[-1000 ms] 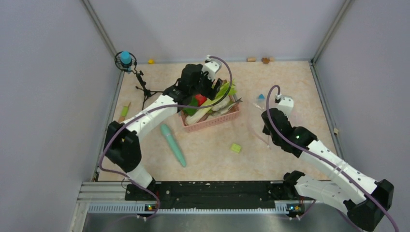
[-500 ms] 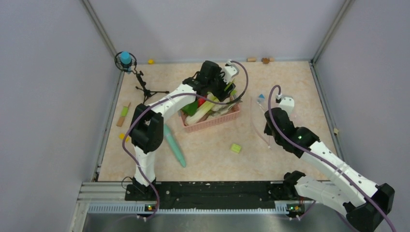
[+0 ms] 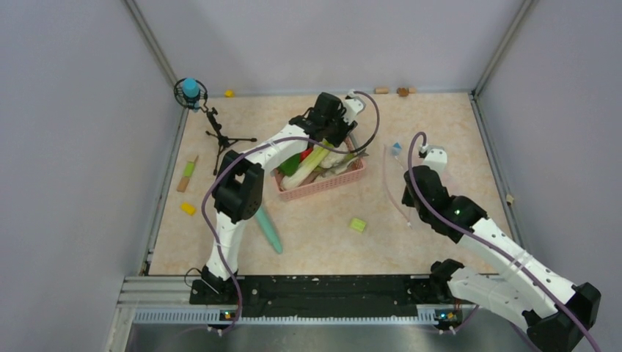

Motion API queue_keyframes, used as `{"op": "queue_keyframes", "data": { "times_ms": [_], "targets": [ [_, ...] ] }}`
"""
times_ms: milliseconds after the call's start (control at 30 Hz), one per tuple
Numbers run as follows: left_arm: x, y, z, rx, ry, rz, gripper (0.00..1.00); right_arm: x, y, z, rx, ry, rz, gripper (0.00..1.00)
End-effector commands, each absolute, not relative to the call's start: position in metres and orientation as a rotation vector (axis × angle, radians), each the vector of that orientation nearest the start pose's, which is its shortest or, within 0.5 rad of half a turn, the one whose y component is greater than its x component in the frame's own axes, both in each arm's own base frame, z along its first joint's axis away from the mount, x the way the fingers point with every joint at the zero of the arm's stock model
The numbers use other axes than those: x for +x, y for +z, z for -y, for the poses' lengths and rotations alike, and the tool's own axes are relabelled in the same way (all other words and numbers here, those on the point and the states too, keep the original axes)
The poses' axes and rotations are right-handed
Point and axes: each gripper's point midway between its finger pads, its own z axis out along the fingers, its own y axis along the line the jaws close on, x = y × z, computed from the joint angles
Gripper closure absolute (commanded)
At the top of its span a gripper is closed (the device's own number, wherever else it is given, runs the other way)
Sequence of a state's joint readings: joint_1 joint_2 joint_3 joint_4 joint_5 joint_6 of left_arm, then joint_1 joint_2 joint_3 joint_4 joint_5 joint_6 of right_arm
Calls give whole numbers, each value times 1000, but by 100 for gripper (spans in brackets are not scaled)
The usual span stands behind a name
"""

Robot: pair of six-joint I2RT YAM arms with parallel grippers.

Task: Place the food in the zip-top bag and seal the zipper
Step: Pick up the fake vegetable from the bin.

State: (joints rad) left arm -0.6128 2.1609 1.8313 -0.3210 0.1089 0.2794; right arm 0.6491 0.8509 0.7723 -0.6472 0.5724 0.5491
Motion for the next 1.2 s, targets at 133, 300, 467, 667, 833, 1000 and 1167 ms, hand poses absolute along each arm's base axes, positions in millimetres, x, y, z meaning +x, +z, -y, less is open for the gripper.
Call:
{"op": "queue_keyframes", "data": {
  "times_ms": [133, 300, 467, 667, 833, 1000, 1167],
  "targets": [
    [486, 165, 355, 956, -257, -1909, 81, 245, 184, -86, 193, 62, -2102, 100],
    [473, 199, 359, 941, -259, -1852, 100, 245, 186, -86, 207, 74, -2092, 100],
    [465, 247, 345, 812, -186, -1789, 100, 239, 186, -89, 264, 133, -2101, 100],
    [426, 325, 328, 697, -313, -1574, 100, 231, 187, -104, 289, 239, -2161, 100],
    [386, 396, 305, 559, -434, -1379, 100, 236, 206, -115, 257, 290, -2153, 100],
    [334, 456, 280, 447, -600, -1192, 100, 243, 229, -126, 228, 349, -2142, 100],
    [275, 486, 270, 434, -822, -1026, 100, 239, 244, -149, 155, 481, -2154, 100]
  ]
}}
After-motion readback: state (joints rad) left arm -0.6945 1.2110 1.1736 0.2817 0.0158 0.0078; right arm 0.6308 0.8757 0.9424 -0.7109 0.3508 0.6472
